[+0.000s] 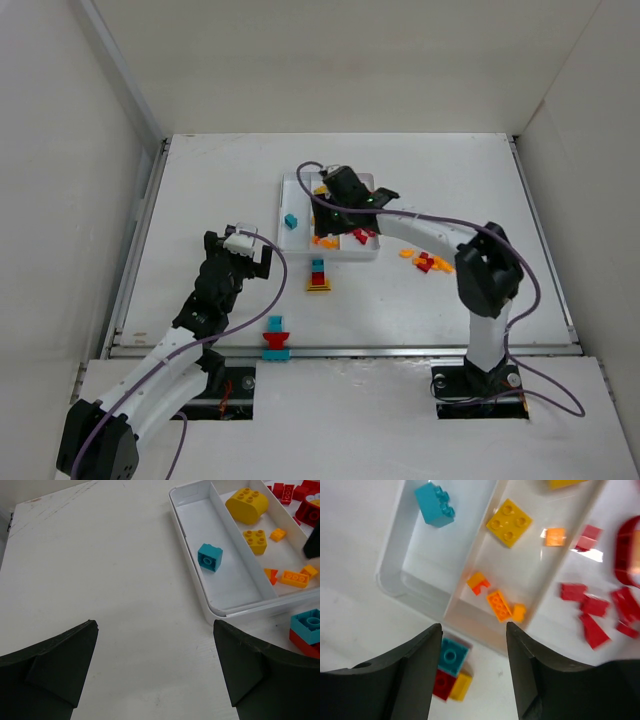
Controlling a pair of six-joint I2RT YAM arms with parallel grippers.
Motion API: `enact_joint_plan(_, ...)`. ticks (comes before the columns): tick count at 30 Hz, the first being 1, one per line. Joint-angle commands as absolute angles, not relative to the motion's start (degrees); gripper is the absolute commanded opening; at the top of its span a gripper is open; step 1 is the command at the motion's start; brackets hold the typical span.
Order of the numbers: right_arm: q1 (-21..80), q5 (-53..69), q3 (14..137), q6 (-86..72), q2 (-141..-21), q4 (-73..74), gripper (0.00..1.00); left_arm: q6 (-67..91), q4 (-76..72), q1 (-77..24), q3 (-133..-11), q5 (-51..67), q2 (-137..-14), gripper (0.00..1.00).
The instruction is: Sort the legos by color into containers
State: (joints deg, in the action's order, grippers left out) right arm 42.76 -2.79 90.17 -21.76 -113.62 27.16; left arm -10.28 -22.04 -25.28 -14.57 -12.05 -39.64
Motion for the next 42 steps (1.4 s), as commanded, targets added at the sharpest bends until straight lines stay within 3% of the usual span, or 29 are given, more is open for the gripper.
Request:
enact_joint_plan(1,38.95,-3.24,86.34,-22.05,-100.15,23.29,0.60,-10.46,-24.43,-25.05,-14.77,-11.51,-39.37,1.00)
enact_joint_plan(5,31.83,-5.89,77.89,-24.25,-93.10,25.74,0.59,-10.46,-24.43,-25.05,-14.77,-10.99,-39.37,1.00)
enact_joint_plan(10,22.25,-4.14,68.14,-25.49,-94.22,31.99,0.59,-10.46,-24.43,-25.05,-14.77,-10.99,-39.37,1.00)
enact_joint_plan(15,21.62,-5.45,64.51,-25.49,-94.13,28.74,0.69,-10.46,-24.43,-25.05,-14.77,-10.46,-39.37,1.00)
enact_joint_plan(35,21.62,-10.99,67.85,-29.00,-104.41,30.94,0.70,-10.46,-24.43,-25.05,-14.77,-10.46,-38.85,1.00)
enact_joint_plan(38,21.62,-10.99,68.99,-28.48,-104.94,30.94,0.62,-10.46,-24.43,-25.05,-14.77,-10.46,-38.85,1.00)
enact_joint_plan(40,21.62,-10.99,69.70,-28.48,-105.46,30.94,0.50,-10.46,-24.43,-25.05,-14.77,-10.46,-38.85,1.00)
enact_joint_plan(42,21.62,-10.46,69.70,-28.48,-105.47,31.55,0.44,-10.46,-23.91,-25.05,-14.77,-10.46,-38.85,1.00)
